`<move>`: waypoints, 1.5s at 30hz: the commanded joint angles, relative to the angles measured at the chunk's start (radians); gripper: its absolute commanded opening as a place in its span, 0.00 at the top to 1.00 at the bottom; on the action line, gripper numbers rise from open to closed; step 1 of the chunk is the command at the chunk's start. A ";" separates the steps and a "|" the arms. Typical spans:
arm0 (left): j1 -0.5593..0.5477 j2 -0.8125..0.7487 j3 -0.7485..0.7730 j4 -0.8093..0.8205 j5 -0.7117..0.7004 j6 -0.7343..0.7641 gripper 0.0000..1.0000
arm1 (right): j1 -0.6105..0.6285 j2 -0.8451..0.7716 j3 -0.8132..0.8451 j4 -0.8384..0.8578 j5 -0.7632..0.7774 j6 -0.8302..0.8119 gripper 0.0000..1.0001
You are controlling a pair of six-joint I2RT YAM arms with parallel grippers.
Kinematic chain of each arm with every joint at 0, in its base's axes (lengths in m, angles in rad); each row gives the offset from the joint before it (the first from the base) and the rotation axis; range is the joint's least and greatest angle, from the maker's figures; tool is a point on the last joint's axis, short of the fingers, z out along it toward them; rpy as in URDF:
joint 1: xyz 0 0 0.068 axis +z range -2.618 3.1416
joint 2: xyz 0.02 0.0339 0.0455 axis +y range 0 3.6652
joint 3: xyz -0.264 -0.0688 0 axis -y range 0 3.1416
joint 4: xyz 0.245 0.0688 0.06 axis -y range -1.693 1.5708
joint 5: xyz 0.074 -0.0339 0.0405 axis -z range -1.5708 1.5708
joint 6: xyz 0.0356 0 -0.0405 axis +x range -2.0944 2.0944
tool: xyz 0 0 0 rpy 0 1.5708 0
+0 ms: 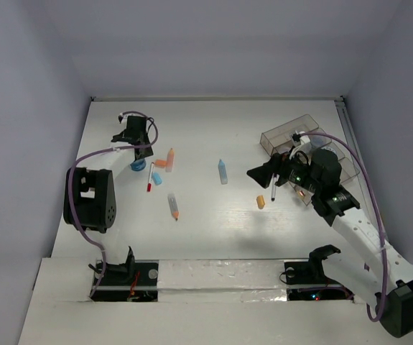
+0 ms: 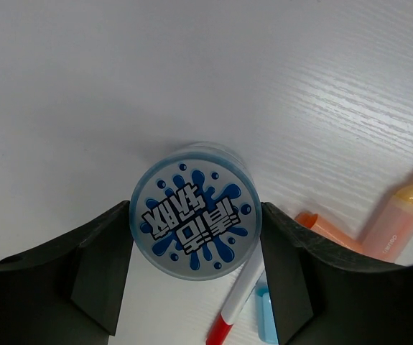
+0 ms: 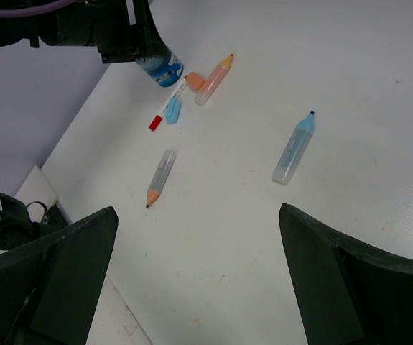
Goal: Sort the stationery into containers
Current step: Pick up the stationery from the corner of the board, then place the stationery in the storage box.
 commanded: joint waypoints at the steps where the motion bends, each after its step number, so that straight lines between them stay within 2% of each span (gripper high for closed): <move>1: 0.003 -0.101 0.060 -0.014 -0.045 0.025 0.62 | 0.011 -0.002 0.009 0.029 0.009 -0.009 0.00; 2: 0.003 -0.116 0.067 -0.022 -0.048 0.030 0.65 | 0.011 -0.006 0.011 0.028 0.020 -0.012 0.00; 6: 0.003 -0.224 0.110 -0.037 0.020 0.033 0.67 | 0.011 -0.028 0.017 0.003 0.104 -0.024 0.00; 8: -0.053 -0.285 0.126 -0.046 0.048 0.033 0.67 | 0.011 -0.047 0.034 -0.032 0.193 -0.032 0.00; 14: -0.358 -0.340 0.196 -0.047 0.046 -0.020 0.67 | 0.011 -0.154 0.152 -0.199 0.487 -0.001 0.00; 18: -0.518 -0.305 0.247 0.035 0.102 -0.065 0.67 | 0.011 -0.240 0.233 -0.241 0.572 0.025 0.00; 23: -0.668 -0.151 0.383 0.121 0.166 -0.073 0.66 | 0.011 -0.332 0.333 -0.231 0.612 0.040 0.00; 31: -0.845 0.225 0.765 0.147 0.244 -0.045 0.66 | 0.011 -0.401 0.396 -0.233 0.625 0.057 0.00; 39: -0.900 0.546 1.144 0.125 0.298 -0.024 0.66 | 0.011 -0.452 0.391 -0.270 0.648 0.053 0.00; 45: -0.909 0.623 1.187 0.174 0.289 -0.010 0.65 | 0.011 -0.458 0.384 -0.296 0.649 0.040 0.00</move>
